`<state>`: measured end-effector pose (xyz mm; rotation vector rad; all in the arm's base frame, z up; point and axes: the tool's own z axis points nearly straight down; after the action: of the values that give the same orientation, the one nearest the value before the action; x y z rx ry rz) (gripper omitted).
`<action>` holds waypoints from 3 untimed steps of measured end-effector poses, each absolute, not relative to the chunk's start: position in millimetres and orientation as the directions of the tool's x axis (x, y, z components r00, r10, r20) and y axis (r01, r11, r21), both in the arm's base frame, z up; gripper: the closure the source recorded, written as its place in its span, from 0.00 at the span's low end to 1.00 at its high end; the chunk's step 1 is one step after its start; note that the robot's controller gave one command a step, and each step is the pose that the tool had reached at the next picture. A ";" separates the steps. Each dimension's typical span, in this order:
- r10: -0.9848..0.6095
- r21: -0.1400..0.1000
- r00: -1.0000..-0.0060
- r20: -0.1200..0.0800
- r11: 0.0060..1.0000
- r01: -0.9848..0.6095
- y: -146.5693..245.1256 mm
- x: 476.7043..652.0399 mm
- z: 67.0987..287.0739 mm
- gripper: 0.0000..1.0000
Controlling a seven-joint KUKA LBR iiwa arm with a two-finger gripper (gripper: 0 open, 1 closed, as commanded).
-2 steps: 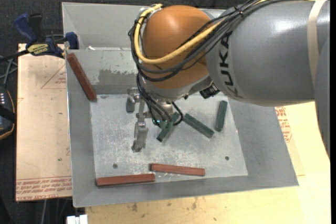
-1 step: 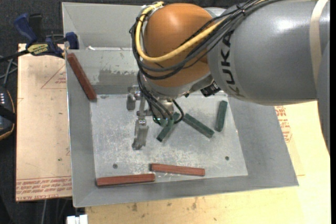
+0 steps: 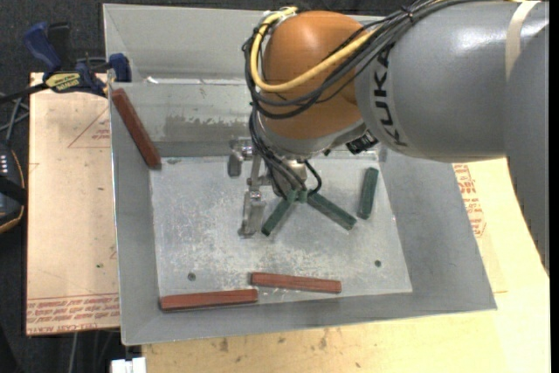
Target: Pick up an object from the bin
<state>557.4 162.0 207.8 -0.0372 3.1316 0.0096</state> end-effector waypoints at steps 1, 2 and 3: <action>-0.062 -0.002 -0.998 0.012 0.998 -0.062 124.7 560.5 214.2 0.00; -0.164 0.001 -0.986 -0.015 0.987 -0.164 107.0 585.7 196.3 0.00; -0.190 0.002 -0.982 -0.001 0.982 -0.190 16.4 564.4 82.5 1.00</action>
Offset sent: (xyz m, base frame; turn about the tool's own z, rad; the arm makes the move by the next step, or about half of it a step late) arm 0.0654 -0.0948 -0.1378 -0.3284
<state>564.4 16.4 82.5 -0.2990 3.1269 0.0025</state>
